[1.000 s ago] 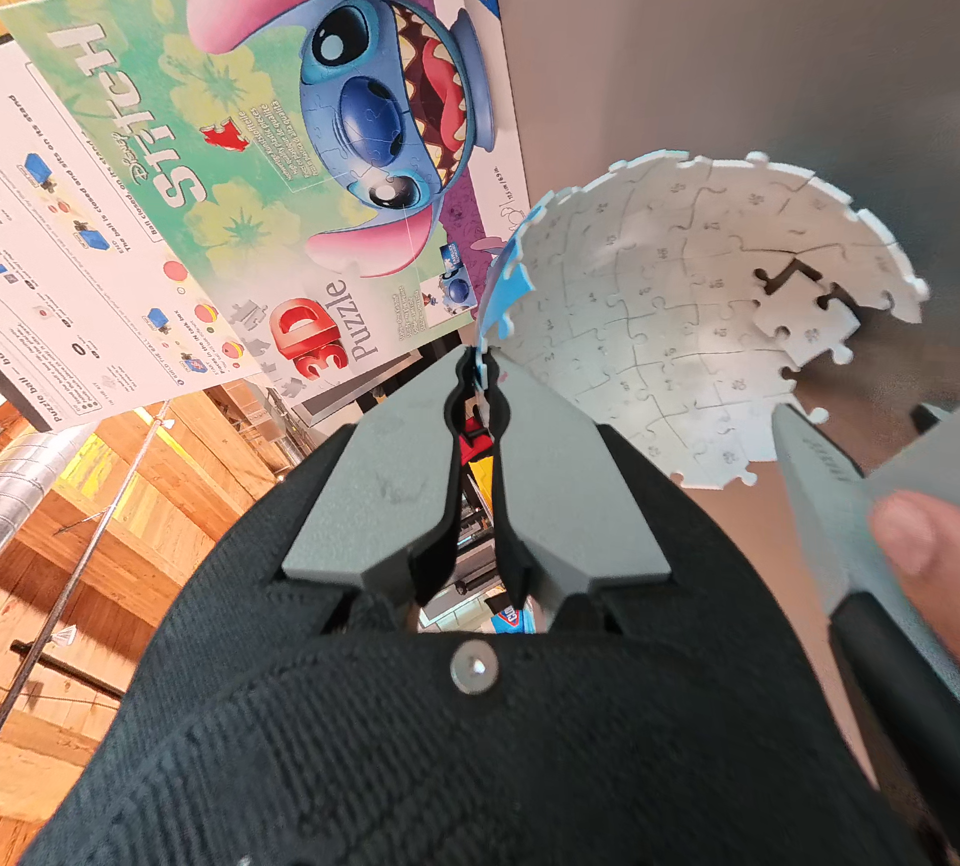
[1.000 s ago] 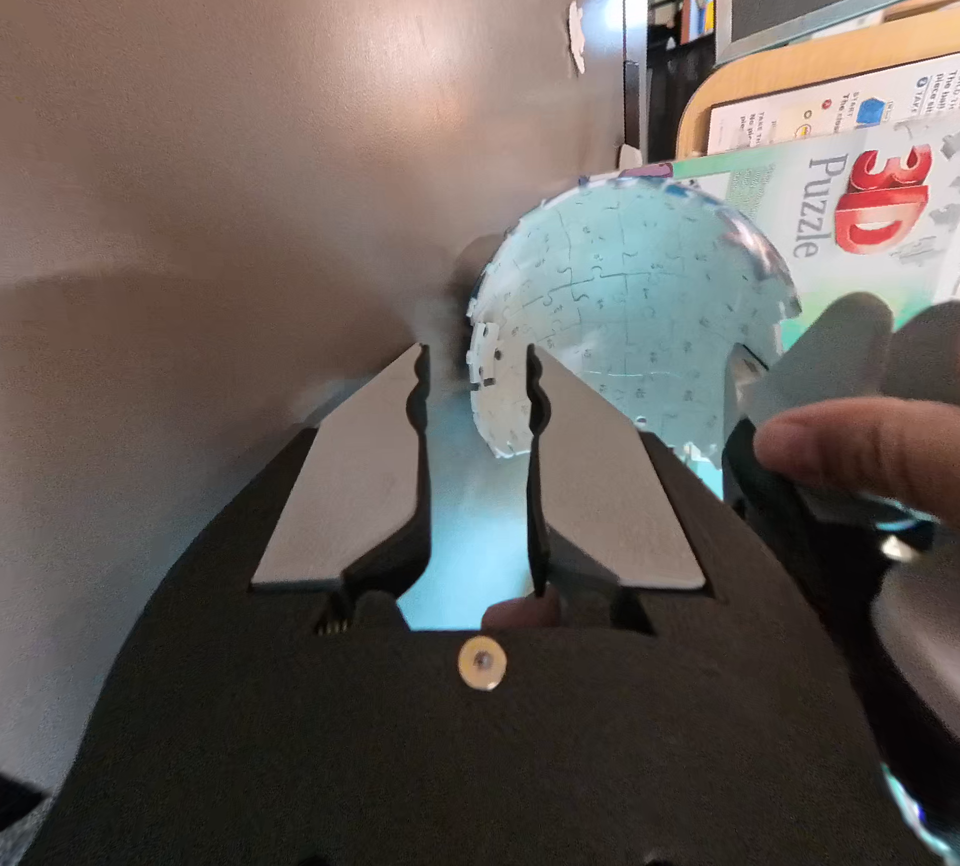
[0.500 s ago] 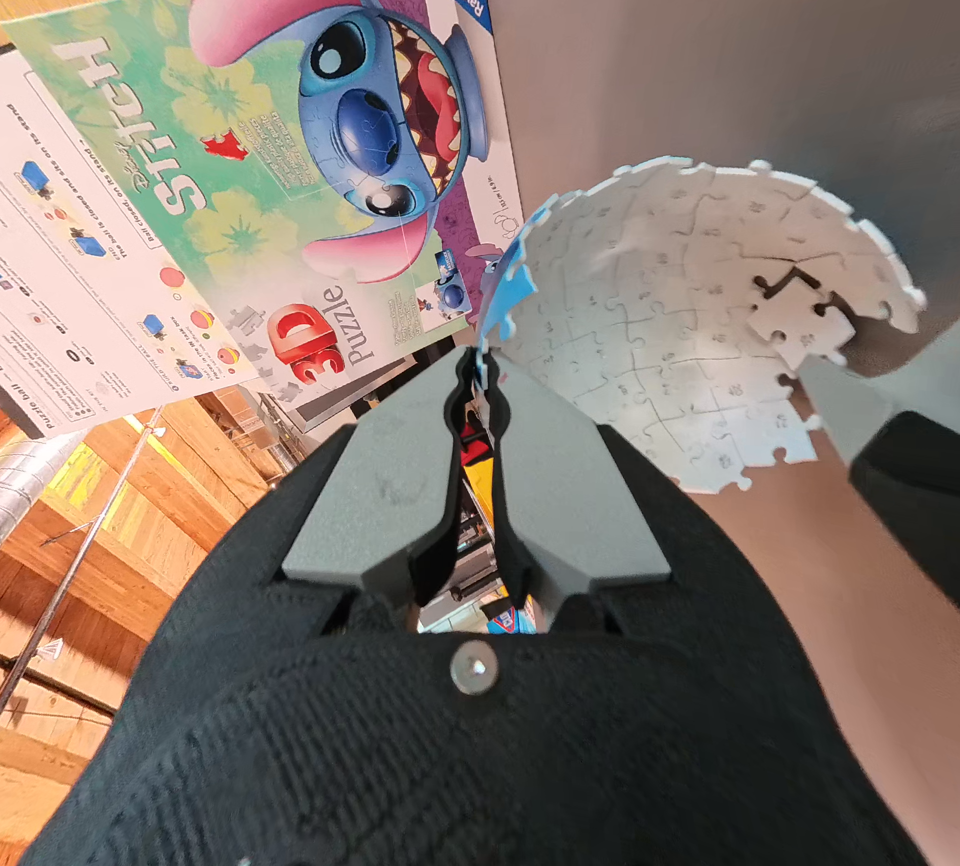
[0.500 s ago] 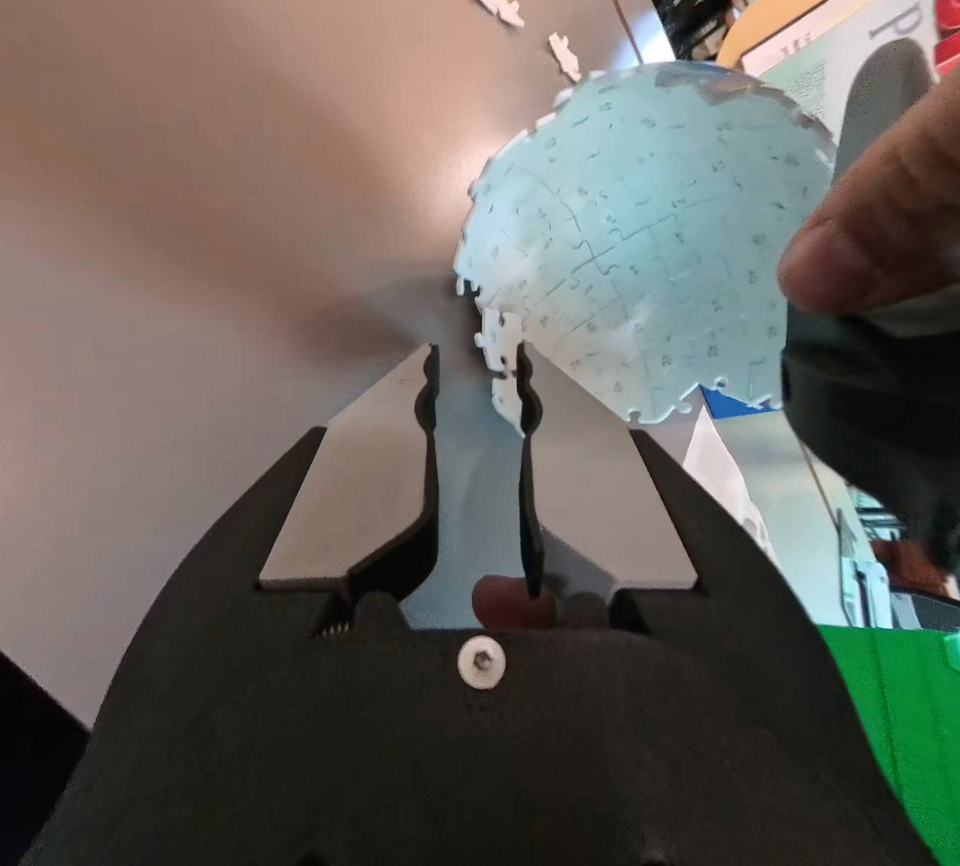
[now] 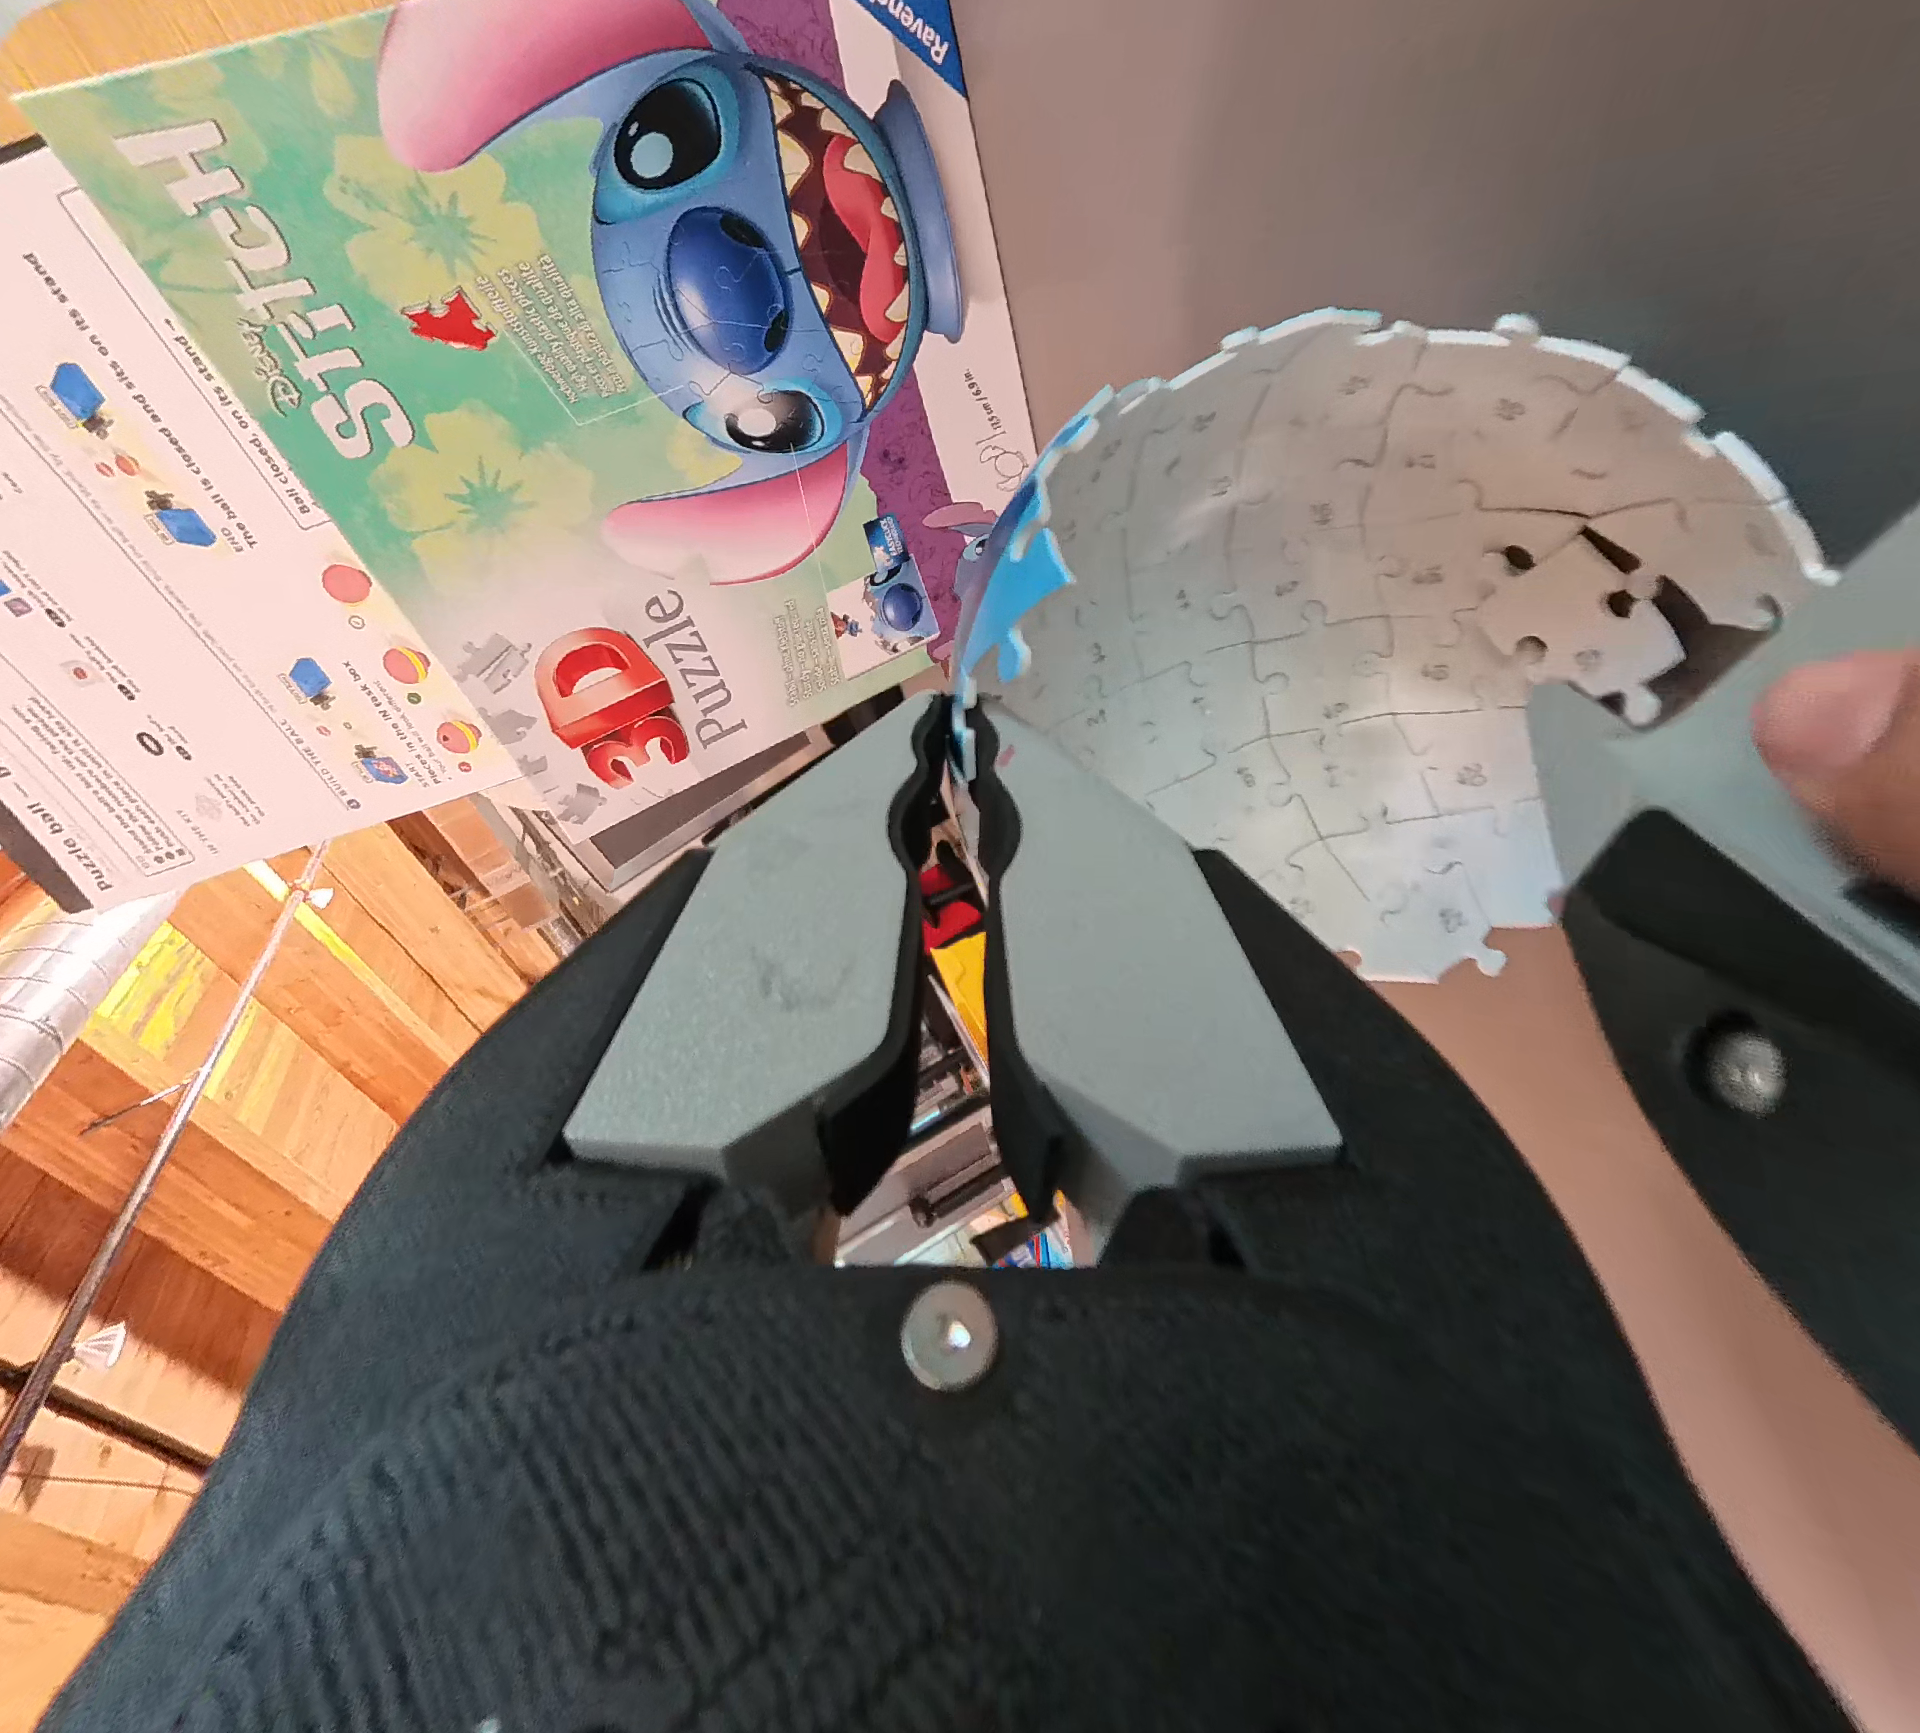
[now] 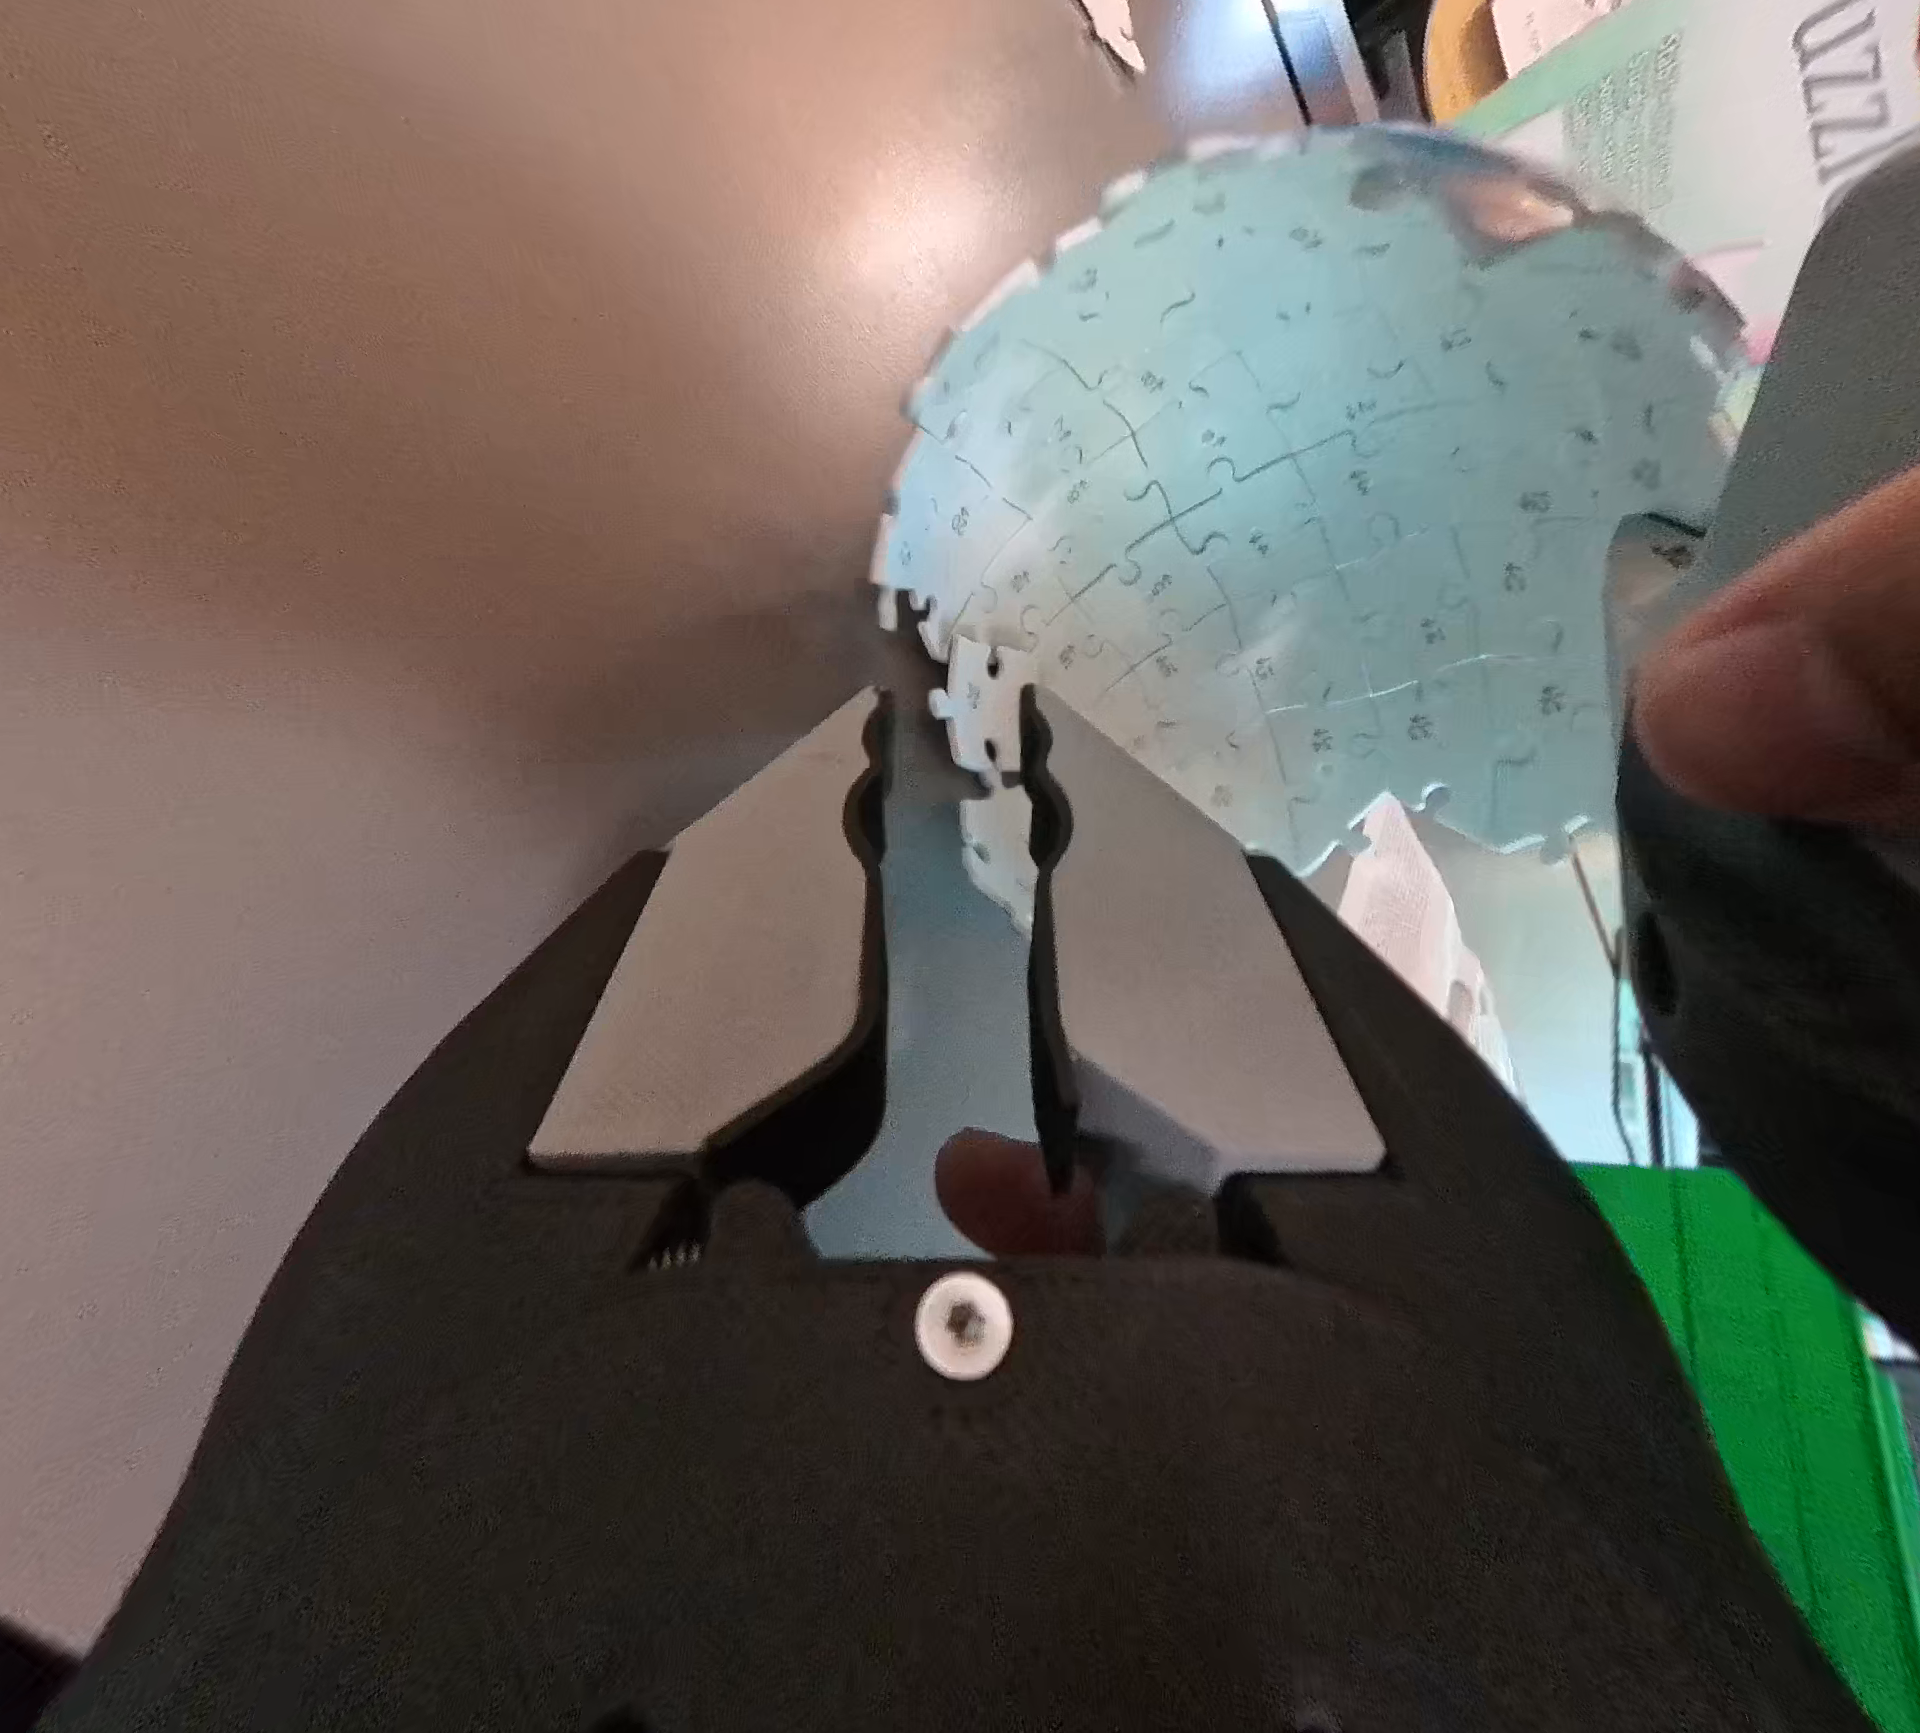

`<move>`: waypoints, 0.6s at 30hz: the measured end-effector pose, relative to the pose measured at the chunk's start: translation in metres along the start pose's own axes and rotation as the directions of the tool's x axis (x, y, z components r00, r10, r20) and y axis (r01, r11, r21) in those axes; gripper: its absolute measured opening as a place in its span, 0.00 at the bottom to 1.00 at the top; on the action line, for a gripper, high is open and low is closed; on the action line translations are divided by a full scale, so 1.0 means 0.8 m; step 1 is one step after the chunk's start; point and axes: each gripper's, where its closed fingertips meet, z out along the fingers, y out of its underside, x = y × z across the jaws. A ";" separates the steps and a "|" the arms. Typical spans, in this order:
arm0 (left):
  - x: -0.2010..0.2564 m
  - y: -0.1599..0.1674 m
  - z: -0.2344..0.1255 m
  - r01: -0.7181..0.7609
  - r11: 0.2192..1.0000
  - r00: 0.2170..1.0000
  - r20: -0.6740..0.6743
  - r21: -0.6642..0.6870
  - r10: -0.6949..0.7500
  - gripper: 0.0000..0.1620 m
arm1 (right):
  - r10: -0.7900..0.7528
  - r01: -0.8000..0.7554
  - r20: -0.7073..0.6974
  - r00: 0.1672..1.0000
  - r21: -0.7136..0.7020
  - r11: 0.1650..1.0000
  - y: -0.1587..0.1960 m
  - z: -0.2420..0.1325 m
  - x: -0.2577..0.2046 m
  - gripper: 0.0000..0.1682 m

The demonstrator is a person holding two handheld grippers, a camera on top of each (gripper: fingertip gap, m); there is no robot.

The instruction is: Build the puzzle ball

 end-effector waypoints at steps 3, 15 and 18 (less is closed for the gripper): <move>0.001 0.001 0.000 -0.008 1.000 1.000 -0.007 0.001 0.008 0.00 | -0.049 0.049 -0.013 0.999 0.080 0.996 -0.012 -0.015 -0.010 0.17; 0.001 -0.003 0.000 0.000 1.000 1.000 -0.021 -0.007 0.000 0.00 | -0.035 0.042 -0.155 0.987 0.040 0.998 0.012 -0.019 0.020 0.00; 0.002 -0.005 -0.002 -0.008 1.000 1.000 -0.024 -0.008 0.008 0.00 | -0.075 0.071 -0.143 0.987 -0.032 0.997 0.018 -0.010 0.010 0.00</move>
